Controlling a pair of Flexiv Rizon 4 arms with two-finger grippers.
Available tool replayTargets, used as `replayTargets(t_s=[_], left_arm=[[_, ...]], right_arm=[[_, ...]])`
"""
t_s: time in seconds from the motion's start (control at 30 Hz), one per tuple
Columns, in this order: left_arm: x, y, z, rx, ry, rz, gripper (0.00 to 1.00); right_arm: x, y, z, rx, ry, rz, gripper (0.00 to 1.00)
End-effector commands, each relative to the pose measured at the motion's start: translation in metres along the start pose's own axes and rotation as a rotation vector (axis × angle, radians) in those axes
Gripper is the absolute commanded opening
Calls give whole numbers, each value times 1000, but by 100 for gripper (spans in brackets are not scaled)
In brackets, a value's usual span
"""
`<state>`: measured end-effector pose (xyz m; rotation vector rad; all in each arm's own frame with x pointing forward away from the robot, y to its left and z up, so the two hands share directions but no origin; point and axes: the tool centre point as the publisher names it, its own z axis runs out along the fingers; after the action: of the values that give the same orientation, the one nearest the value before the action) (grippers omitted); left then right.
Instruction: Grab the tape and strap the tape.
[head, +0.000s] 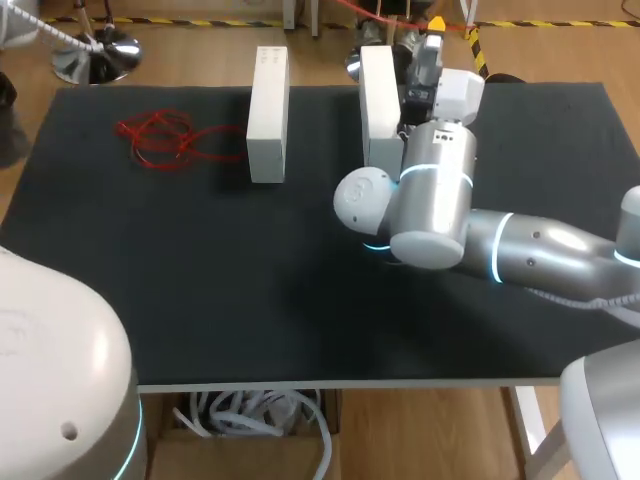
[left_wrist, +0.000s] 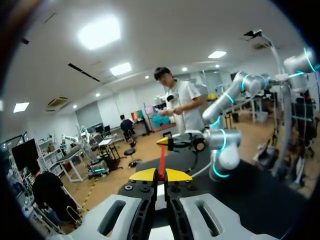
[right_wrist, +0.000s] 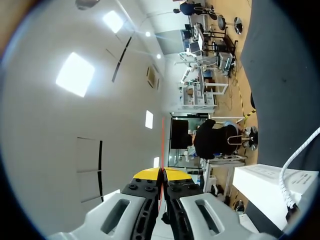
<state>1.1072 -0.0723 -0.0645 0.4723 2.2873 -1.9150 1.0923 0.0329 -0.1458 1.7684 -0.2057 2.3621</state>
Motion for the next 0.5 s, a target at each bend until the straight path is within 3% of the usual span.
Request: replayTargets(t_s=[0.03,0.2,0.27,0.5], left_arm=[[-2,-9,-1,-447,17,-16,0],[0,-9,0,-548,62,-39,0],[0,-7,-1,-634,61,-11,0],[0,-3,1,-747,98,31,0]], right_arm=[[1,2,-1,3,-5,-6,0],[0,3,-2,9,6,-23,0],[0,3,-2,10,7,-27,0],[-1,5,-1,11,10,-36,0]])
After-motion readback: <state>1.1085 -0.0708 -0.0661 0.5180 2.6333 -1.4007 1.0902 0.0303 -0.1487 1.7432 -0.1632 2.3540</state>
